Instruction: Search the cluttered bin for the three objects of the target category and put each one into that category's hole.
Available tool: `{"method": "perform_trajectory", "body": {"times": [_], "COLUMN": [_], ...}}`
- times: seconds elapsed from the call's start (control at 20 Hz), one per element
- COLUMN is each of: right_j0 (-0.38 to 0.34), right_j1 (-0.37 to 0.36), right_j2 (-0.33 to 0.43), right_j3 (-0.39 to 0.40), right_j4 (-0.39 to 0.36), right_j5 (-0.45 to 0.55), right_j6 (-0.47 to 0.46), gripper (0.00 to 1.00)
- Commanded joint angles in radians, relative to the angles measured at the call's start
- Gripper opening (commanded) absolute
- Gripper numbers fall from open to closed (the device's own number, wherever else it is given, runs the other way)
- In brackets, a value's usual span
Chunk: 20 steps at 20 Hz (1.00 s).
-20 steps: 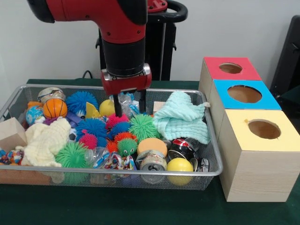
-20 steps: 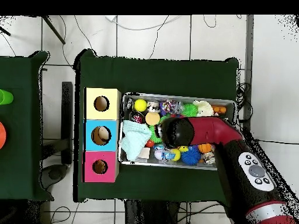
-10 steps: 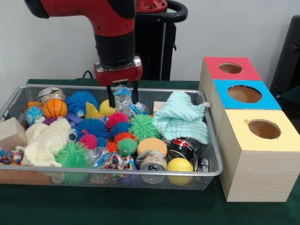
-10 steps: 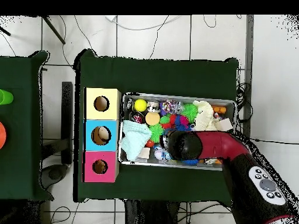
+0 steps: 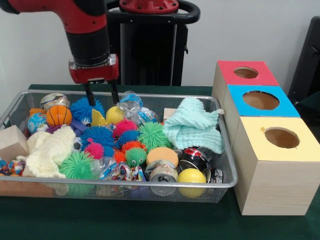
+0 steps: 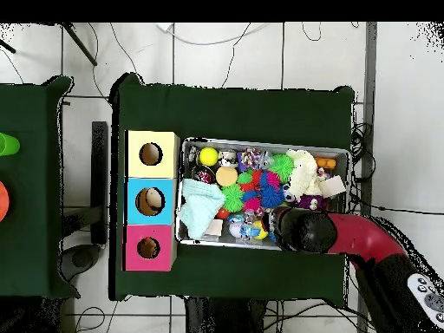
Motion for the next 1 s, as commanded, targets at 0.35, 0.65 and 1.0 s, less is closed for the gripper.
{"method": "perform_trajectory", "body": {"times": [0.35,0.65,1.0], "right_j0": [-0.018,-0.010,-0.041], "right_j1": [0.048,0.081,0.177], "right_j2": [0.104,0.105,0.124], "right_j3": [-0.048,-0.079,-0.103], "right_j4": [-0.092,-0.110,-0.143], "right_j5": [0.082,0.082,-0.005], "right_j6": [-0.227,-0.211,-0.195], "gripper": [1.00,1.00,1.00]}}
